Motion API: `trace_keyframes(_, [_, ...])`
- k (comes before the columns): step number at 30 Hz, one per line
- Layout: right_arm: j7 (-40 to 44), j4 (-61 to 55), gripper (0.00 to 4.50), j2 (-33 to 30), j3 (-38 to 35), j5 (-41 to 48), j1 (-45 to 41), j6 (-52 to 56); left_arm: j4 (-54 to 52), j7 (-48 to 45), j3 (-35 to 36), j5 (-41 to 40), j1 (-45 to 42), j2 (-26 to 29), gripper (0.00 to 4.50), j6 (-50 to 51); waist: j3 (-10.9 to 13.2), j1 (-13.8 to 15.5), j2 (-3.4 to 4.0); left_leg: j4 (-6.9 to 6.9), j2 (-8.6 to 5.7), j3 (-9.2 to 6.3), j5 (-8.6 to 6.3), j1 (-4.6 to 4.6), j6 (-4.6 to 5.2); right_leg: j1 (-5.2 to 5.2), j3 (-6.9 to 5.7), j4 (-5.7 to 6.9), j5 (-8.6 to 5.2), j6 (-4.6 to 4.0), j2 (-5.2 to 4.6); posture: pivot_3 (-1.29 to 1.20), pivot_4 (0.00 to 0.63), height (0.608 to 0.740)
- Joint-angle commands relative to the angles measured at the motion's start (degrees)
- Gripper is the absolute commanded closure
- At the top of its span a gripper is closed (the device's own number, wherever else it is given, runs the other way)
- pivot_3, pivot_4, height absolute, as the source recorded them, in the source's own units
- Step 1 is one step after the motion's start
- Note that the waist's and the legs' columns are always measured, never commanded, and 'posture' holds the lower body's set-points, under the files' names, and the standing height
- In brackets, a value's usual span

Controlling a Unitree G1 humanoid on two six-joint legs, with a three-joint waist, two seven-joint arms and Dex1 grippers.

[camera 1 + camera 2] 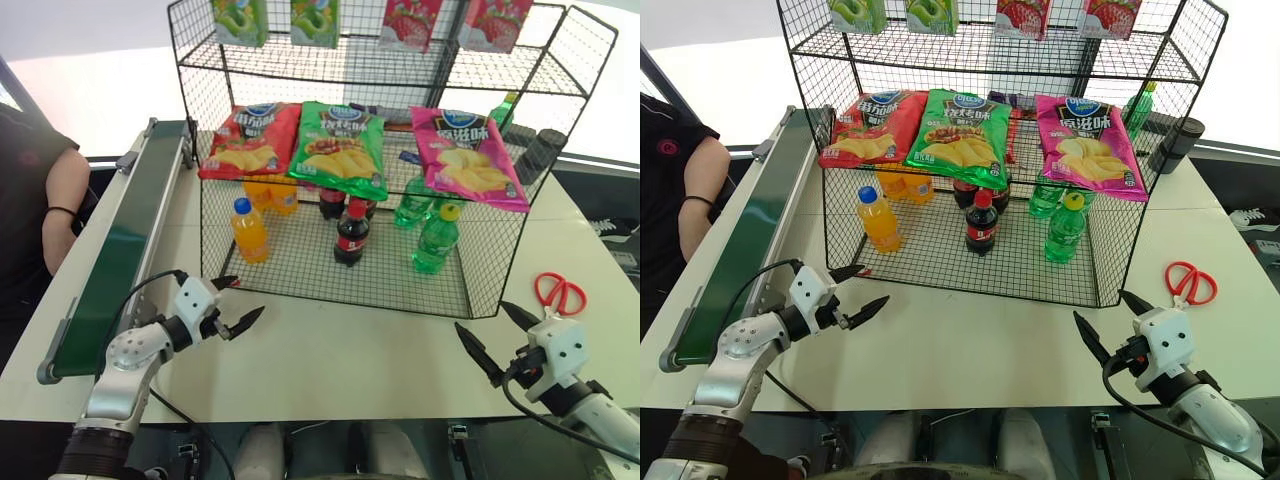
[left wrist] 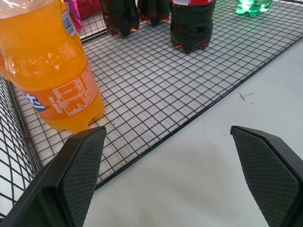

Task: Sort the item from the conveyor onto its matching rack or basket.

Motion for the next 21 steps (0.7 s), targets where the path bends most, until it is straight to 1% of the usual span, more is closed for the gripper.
trace_keyframes(1, [0.0, -0.52, 0.05, -0.09, -1.09, 0.03, -0.8, -1.41, -0.5, 0.23, 1.87, -0.56, 0.22, 0.35, 0.0, -1.33, 0.0, 0.0, 0.0, 0.0, -0.01, 0.01, 0.0, 0.0, 0.0, 0.0, 0.0, 0.0, 0.0, 0.01, -0.01, 0.0, 0.15, 0.74])
trace_keyframes(7, [0.47, 0.19, 0.05, -0.17, -0.9, -0.08, -1.77, -1.41, -0.51, 2.62, 2.04, 0.44, -0.04, -0.02, 0.0, -1.38, 0.0, 0.01, 0.0, 0.0, -0.02, 0.01, 0.0, 0.01, 0.0, 0.0, -0.01, 0.01, 0.06, 0.12, -0.01, 0.0, 0.15, 0.74])
trace_keyframes(21, [-0.22, -0.63, 0.05, -0.15, -0.18, -0.35, -2.64, -0.29, 0.59, 2.66, 1.12, 0.58, -1.0, -0.11, 0.0, -1.7, 0.0, 0.0, 0.0, 0.0, -0.03, 0.03, 0.0, 0.02, 0.0, 0.0, -0.01, 0.02, 0.07, 0.12, 0.04, 0.0, 0.15, 0.74])
